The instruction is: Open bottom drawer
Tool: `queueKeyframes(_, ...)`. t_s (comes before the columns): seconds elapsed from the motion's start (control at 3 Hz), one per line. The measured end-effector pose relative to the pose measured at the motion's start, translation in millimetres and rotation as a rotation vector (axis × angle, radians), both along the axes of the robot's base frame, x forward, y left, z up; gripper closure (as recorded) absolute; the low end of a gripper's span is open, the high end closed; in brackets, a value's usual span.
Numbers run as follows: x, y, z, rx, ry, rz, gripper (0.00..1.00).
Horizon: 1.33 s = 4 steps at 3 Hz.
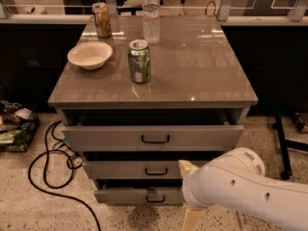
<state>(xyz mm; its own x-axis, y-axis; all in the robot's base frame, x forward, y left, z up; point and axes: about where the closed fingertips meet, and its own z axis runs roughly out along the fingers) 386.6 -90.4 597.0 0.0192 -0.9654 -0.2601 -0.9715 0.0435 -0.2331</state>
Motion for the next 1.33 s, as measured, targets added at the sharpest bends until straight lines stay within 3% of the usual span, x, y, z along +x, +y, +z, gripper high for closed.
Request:
queueKeyframes(0.67,-17,38,-81,-0.113,0.040,0.187,0.00)
queueKeyframes(1.0,-19,51,-107,-0.165,0.059,0.241,0.00)
queueKeyframes(1.33,-23,56,-132,-0.197,0.071,0.240,0.00)
